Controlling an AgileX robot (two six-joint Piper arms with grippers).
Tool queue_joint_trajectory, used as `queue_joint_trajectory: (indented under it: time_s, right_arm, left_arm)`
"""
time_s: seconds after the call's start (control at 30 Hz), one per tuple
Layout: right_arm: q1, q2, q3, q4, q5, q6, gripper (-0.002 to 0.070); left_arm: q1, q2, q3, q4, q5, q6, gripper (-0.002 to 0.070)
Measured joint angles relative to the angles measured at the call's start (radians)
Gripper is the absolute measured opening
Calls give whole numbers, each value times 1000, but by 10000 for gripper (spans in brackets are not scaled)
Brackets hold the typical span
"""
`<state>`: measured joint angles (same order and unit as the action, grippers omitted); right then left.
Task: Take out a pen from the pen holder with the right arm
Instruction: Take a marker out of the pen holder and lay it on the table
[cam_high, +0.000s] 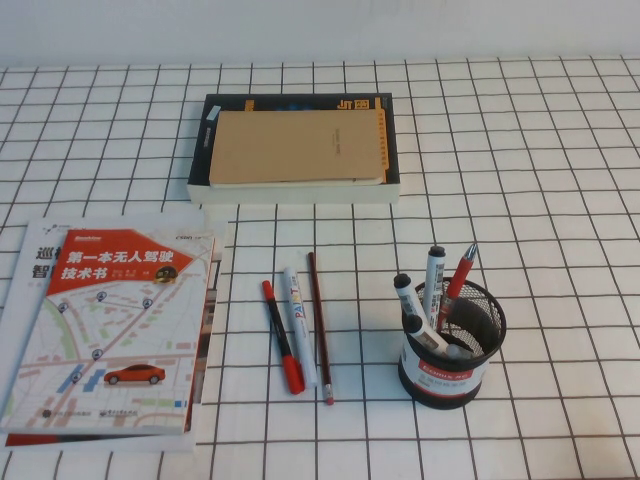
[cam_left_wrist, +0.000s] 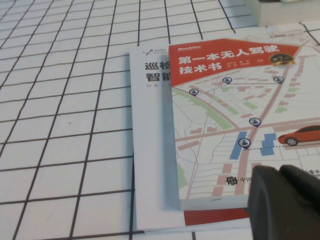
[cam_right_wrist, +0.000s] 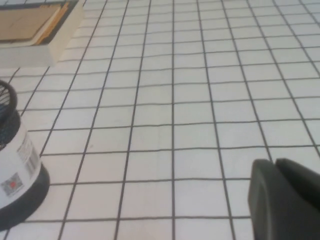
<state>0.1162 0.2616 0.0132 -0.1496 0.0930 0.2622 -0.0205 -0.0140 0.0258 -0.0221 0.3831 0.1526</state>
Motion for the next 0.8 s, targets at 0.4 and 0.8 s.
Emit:
queue_joint_trajectory:
  time_s: [0.4,0.8]
  right_arm:
    - [-17,-260,11,-1,48,0,-15]
    - [-17,-268,11,9,69,-3,-15]
  left_arm:
    - [0,0,0,0,0,0,-4]
    - [0,0,0,0,0,0,-4]
